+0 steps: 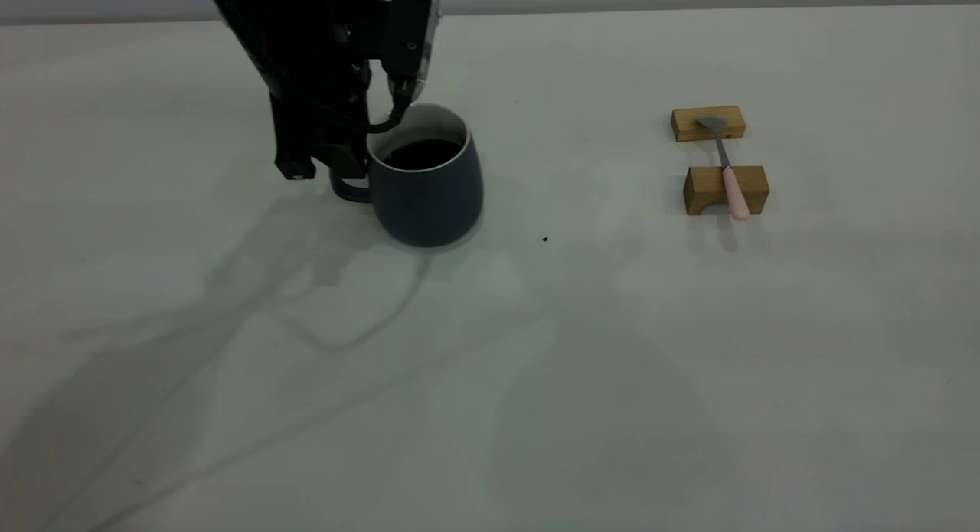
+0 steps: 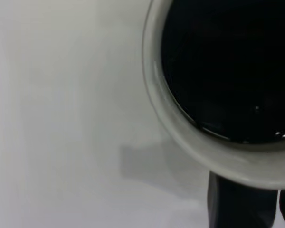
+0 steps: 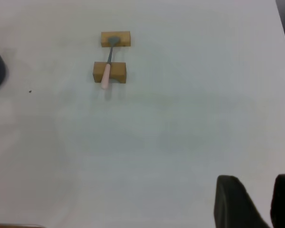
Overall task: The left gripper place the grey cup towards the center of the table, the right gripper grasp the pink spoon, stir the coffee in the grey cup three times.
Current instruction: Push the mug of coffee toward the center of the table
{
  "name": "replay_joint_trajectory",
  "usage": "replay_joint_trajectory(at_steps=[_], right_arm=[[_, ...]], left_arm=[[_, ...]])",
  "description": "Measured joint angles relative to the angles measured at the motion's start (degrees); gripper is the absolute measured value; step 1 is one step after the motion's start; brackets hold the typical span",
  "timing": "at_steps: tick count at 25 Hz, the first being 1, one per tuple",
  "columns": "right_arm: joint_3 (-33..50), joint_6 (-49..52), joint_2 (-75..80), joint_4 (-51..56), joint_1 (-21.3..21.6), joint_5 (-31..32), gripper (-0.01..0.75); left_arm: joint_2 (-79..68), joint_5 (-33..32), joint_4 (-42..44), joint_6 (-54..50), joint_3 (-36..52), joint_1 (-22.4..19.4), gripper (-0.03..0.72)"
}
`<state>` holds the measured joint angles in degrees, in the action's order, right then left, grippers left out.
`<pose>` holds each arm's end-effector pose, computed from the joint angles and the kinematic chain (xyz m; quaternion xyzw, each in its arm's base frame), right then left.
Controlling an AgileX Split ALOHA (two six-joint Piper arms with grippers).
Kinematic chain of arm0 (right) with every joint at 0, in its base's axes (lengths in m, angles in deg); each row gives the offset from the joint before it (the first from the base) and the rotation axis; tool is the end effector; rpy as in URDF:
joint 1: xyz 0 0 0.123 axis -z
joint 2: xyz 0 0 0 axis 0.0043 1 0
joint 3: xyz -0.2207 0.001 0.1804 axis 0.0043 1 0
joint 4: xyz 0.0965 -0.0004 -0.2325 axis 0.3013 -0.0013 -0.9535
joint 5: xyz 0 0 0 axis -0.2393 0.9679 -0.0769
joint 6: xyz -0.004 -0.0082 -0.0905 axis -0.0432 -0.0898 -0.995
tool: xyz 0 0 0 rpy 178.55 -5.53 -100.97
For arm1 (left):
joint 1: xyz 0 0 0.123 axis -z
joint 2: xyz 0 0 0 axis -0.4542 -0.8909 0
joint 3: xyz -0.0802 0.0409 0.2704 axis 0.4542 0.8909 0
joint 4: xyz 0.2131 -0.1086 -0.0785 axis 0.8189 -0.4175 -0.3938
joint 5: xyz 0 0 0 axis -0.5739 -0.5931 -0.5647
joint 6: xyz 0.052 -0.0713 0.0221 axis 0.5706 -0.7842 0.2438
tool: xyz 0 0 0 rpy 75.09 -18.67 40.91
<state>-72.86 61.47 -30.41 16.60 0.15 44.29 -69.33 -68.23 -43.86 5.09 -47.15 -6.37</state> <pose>-0.0023 0.0027 0.2631 -0.0266 0.8829 -0.0012 0.4688 0.4173 -0.1610 0.0555 0.7195 0.6670 0.0677 0.1811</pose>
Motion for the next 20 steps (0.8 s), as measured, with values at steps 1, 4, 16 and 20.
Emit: replay_joint_trajectory(at_steps=[1,4,16,20], right_arm=[[0.0,0.0,0.0,0.0,0.0,0.0,0.237],[0.0,0.0,0.0,0.0,0.0,0.0,0.237],[0.0,0.0,0.0,0.0,0.0,0.0,0.237],[0.0,0.0,0.0,0.0,0.0,0.0,0.237]], left_arm=[[0.0,-0.13,-0.11,0.0,0.0,0.0,0.333],[0.0,-0.69,-0.24,-0.27,0.0,0.1,0.352],[3.78,-2.56,1.38,-7.33,0.0,0.49,0.68],[11.14,-5.8,4.47,-17.51,0.0,0.49,0.65]])
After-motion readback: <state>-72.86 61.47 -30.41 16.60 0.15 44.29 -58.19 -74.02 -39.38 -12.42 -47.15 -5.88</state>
